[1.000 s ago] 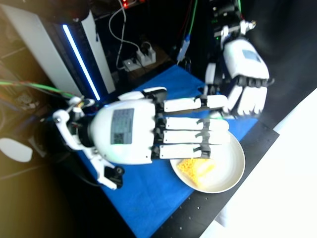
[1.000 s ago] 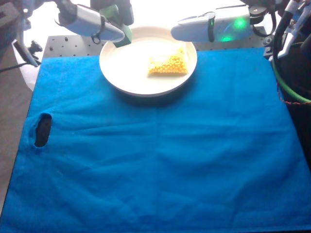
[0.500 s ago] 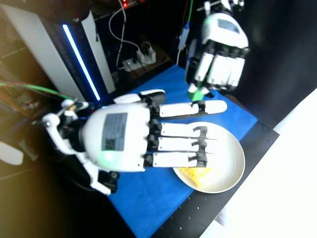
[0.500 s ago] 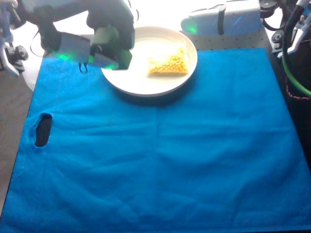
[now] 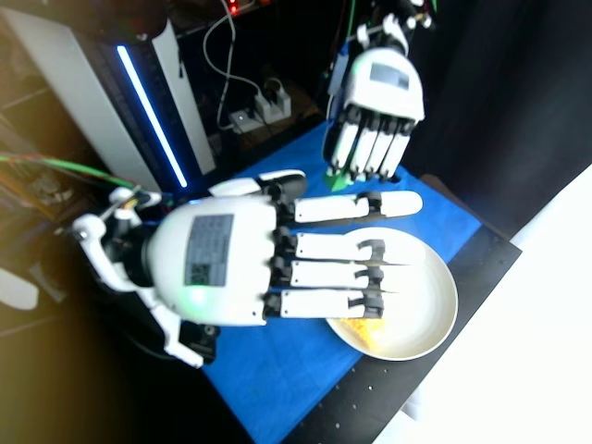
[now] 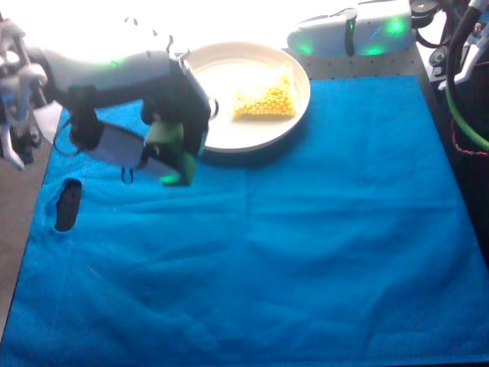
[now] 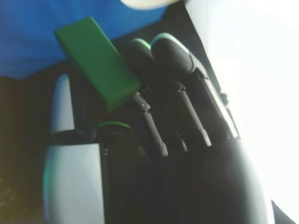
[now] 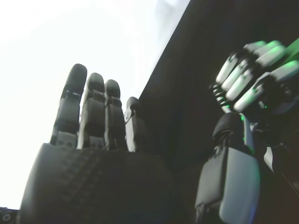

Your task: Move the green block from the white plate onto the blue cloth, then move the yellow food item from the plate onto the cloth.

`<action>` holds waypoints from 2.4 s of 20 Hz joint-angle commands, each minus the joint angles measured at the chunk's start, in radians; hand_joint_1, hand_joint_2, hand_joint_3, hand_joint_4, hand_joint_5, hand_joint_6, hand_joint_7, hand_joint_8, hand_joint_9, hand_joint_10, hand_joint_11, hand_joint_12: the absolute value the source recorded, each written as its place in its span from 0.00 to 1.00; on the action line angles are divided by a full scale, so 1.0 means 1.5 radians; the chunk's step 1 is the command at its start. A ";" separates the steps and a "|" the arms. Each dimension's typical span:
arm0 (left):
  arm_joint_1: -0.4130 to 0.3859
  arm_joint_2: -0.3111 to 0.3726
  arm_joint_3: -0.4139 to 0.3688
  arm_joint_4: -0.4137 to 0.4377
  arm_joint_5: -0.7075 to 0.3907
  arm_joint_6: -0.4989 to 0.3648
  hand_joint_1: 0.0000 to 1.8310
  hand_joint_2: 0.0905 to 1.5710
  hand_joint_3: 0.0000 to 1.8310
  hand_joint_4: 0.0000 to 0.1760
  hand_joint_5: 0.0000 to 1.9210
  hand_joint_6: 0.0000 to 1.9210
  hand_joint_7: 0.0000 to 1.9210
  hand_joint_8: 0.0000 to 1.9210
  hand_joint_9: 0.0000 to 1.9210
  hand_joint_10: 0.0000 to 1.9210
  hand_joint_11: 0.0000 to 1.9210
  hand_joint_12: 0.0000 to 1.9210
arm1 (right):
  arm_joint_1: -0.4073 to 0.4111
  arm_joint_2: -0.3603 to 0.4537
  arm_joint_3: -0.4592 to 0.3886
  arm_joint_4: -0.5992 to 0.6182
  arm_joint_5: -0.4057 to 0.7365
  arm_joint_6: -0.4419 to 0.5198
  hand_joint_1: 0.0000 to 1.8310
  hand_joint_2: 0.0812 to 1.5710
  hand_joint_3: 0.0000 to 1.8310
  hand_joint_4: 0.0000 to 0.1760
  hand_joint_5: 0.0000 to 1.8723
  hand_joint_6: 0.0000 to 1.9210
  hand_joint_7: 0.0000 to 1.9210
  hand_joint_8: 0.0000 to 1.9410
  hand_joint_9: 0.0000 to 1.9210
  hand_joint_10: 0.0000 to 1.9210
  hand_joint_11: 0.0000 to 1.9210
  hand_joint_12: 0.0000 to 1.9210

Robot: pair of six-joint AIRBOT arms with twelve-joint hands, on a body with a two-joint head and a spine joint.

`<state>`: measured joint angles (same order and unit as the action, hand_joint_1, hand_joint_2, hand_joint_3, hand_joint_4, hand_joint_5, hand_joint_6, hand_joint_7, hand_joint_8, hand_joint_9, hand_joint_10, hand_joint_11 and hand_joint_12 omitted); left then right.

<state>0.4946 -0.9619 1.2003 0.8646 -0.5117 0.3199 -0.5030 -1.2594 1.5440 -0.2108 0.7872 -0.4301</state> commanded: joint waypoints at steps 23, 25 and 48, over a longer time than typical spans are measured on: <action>0.078 -0.025 -0.009 -0.025 -0.017 0.002 0.47 0.48 0.00 0.28 0.31 0.00 0.34 0.02 0.16 0.45 0.03 0.75 | 0.009 0.001 -0.006 0.023 0.078 0.003 0.22 0.51 0.00 0.75 0.06 0.00 0.10 0.00 0.09 0.00 0.00 0.30; 0.078 -0.024 -0.009 -0.028 -0.020 0.002 0.46 0.46 0.00 0.61 0.20 0.01 0.26 0.01 0.22 0.08 0.13 0.30 | 0.009 0.001 -0.006 0.023 0.078 0.003 0.19 0.50 0.00 0.69 0.05 0.00 0.10 0.00 0.09 0.00 0.00 0.23; -0.084 -0.025 0.085 -0.273 0.053 0.239 0.38 0.50 0.00 0.42 0.02 0.00 0.04 0.00 0.07 0.00 0.00 0.25 | 0.079 -0.127 0.151 -0.107 -0.159 0.003 0.29 0.49 0.00 0.37 0.05 0.00 0.14 0.00 0.18 0.00 0.03 0.59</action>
<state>0.3832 -0.9955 1.3235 0.4843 -0.3481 0.6731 -0.3992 -1.4460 1.7676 -0.3904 0.4648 -0.4290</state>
